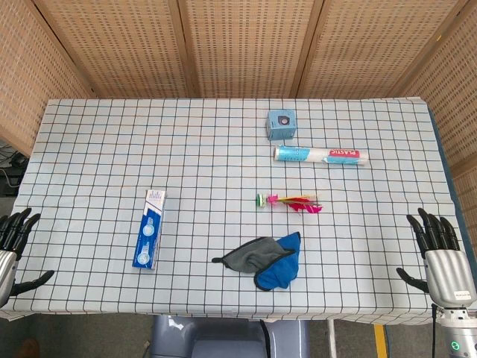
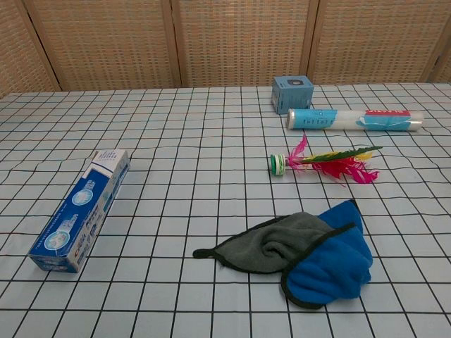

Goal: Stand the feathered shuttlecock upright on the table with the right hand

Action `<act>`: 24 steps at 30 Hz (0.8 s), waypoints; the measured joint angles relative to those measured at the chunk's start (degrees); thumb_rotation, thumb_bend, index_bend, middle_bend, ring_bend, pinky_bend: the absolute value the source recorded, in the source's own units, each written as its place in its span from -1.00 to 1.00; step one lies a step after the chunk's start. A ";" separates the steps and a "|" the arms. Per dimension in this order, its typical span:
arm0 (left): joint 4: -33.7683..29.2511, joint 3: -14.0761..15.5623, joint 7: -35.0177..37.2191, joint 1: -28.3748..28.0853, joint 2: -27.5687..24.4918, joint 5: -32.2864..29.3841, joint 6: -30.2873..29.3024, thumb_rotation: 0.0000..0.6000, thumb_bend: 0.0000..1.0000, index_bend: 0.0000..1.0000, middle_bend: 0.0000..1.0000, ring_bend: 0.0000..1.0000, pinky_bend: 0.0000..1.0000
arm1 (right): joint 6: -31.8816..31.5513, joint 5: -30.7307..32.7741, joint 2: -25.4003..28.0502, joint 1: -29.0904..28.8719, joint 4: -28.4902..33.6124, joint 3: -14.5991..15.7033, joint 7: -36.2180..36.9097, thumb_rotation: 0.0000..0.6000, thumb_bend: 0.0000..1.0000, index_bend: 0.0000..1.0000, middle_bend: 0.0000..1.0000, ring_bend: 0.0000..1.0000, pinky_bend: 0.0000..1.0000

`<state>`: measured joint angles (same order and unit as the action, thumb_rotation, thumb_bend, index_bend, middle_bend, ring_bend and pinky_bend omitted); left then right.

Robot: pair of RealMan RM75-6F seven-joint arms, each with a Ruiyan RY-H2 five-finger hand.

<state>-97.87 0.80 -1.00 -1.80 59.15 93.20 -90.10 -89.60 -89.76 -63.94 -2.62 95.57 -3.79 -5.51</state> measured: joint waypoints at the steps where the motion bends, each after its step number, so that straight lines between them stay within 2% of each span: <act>1: 0.02 -0.02 -0.05 0.00 0.03 -0.02 0.00 1.00 -1.00 -1.00 -1.00 -1.00 -1.00 | 0.09 0.04 -0.01 -0.04 -0.03 -0.01 0.05 1.00 -1.00 -0.97 -1.00 -1.00 -1.00; 7: 0.04 -0.45 0.04 -0.03 0.14 -0.57 -0.12 1.00 -1.00 -1.00 -1.00 -1.00 -1.00 | 2.80 0.51 -0.03 -1.54 -0.54 -0.31 -0.24 1.00 -1.00 -0.94 -1.00 -1.00 -1.00; 12: 0.05 -0.91 -0.98 -0.48 0.67 -1.63 0.87 1.00 -1.00 -1.00 -1.00 -1.00 -1.00 | 9.61 2.00 0.36 -5.61 -0.43 -1.46 -1.72 1.00 -1.00 -0.86 -1.00 -1.00 -1.00; 18: 0.27 -1.94 -3.12 -1.54 1.91 -4.39 3.12 1.00 -1.00 -1.00 -1.00 -1.00 -1.00 | 20.29 5.76 0.42 -14.52 0.96 -4.90 -8.78 1.00 -0.97 -0.53 -1.00 -1.00 -1.00; 24: 0.77 -2.73 -5.73 -2.88 3.33 -7.42 6.19 1.00 -1.00 -1.00 -1.00 -1.00 -1.00 | 28.99 12.65 -3.89 -23.09 -0.20 -8.41 -14.66 1.00 -0.69 -0.30 -1.00 -1.00 -1.00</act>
<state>-97.10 -1.93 -6.72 -4.68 62.48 85.78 -83.92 -60.62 -77.11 -67.83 -25.72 95.37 -12.20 -20.17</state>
